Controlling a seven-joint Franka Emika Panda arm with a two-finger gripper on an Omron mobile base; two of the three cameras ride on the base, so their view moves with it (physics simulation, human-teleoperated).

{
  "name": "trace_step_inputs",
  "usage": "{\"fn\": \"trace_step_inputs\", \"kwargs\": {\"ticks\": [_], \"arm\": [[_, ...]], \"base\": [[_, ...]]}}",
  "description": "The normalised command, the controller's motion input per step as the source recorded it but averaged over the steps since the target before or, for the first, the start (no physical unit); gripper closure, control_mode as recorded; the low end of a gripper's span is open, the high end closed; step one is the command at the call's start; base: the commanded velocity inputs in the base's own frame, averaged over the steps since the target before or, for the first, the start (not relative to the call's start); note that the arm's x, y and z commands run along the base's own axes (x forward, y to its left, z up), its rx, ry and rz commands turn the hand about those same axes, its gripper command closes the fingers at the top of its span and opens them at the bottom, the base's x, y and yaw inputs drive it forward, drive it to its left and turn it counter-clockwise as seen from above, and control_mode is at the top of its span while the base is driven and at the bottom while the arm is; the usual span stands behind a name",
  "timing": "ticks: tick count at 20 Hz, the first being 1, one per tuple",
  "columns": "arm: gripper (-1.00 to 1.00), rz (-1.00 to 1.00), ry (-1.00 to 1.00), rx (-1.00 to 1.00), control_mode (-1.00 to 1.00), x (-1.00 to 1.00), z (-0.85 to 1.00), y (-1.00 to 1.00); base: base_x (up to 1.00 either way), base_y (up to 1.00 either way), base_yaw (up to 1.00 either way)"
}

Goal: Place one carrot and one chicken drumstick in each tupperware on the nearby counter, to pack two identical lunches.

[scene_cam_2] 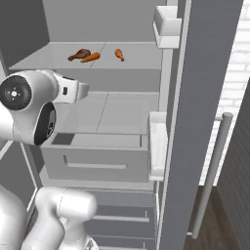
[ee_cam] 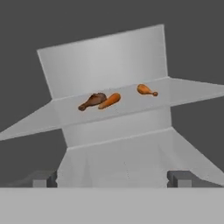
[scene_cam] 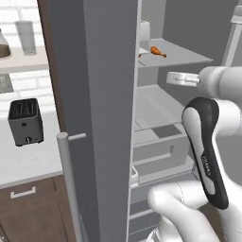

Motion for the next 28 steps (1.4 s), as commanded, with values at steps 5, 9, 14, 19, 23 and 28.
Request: {"fn": "trace_step_inputs", "kwargs": {"ticks": [5, 9, 14, 19, 23, 28], "arm": [[-1.00, 0.00, 0.12, -0.17, -1.00, 0.00, 1.00, -0.04], [-1.00, 0.01, 0.33, -0.26, -1.00, 0.13, 0.68, -0.01], [-1.00, 0.00, -0.01, -0.01, -1.00, 0.30, -0.22, 0.00], [-1.00, -0.03, 0.00, 0.00, -1.00, 0.73, -0.20, 0.31], [-1.00, -0.14, 0.03, 0.00, -1.00, 0.82, -0.21, 0.44], [-1.00, -0.20, 0.13, 0.01, -1.00, 0.88, -0.38, 0.10]], "base": [[0.00, 0.00, 0.00], [0.00, 0.00, 0.00], [0.00, 0.00, 0.00], [0.00, 0.00, 0.00], [0.00, 0.00, 0.00], [0.00, 0.00, 0.00]]}}
